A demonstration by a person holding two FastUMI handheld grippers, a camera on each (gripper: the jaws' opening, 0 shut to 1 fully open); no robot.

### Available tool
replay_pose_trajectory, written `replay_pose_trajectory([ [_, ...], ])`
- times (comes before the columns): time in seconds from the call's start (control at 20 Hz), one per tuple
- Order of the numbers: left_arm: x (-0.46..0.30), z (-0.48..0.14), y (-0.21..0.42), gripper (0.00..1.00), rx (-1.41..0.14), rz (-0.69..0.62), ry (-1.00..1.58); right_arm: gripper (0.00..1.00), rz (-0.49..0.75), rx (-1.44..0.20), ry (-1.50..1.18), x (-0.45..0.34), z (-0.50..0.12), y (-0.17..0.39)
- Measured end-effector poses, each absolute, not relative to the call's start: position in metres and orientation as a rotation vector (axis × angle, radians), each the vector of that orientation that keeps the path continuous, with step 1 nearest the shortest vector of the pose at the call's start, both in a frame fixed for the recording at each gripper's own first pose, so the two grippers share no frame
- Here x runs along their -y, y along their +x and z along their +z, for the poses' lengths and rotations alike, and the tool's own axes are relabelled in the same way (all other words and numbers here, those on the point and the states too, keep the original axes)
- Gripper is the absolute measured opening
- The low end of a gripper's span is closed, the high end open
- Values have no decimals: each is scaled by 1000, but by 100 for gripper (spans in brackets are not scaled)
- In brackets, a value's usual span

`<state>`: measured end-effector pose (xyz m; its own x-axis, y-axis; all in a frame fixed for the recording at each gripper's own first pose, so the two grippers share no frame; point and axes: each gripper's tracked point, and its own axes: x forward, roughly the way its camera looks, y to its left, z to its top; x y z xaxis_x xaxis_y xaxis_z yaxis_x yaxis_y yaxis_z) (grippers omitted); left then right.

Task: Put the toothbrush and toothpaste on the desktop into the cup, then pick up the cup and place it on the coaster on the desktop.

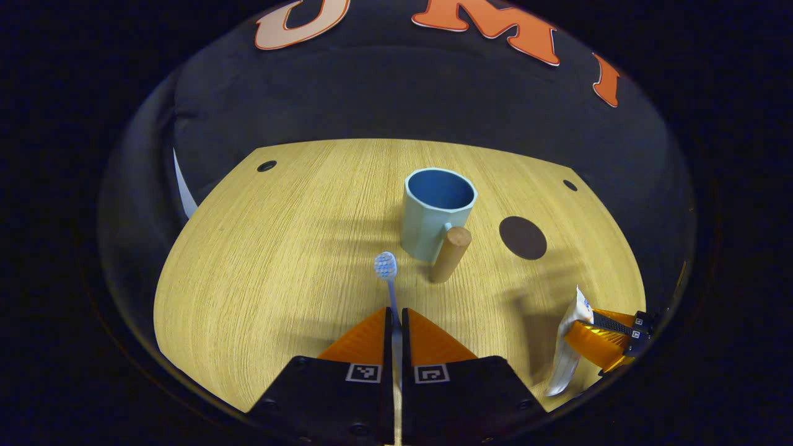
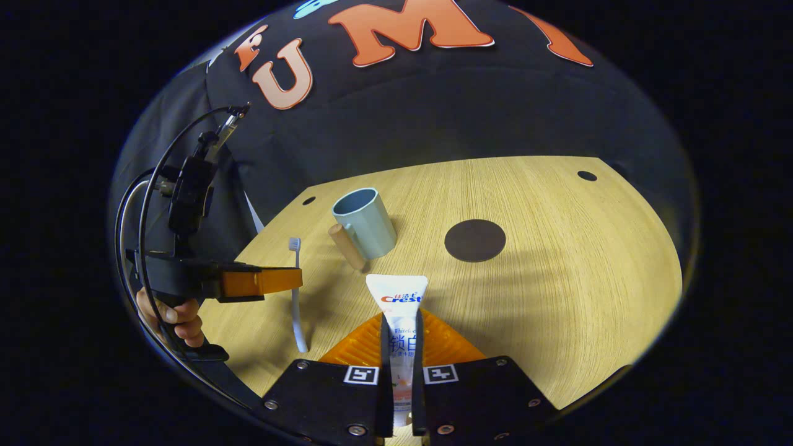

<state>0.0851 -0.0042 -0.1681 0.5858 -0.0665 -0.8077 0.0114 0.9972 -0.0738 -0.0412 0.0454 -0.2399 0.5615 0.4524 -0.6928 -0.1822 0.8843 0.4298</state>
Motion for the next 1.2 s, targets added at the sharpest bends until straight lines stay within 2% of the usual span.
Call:
replay_pose_trajectory([
  [0.75, 0, -71, 138, 5, -624, -78, -71, 12, 356, -677, 277, -42, -195, 10],
  [1.1, -14, -118, 159, 4, -722, -36, -125, 12, 365, -686, 278, -42, -198, 10],
  [1.15, -15, -130, 158, 5, -769, -36, -131, 12, 368, -682, 279, -41, -197, 11],
  [1.2, -19, -139, 162, 12, -781, -27, -137, 12, 363, -681, 282, -39, -196, 12],
])
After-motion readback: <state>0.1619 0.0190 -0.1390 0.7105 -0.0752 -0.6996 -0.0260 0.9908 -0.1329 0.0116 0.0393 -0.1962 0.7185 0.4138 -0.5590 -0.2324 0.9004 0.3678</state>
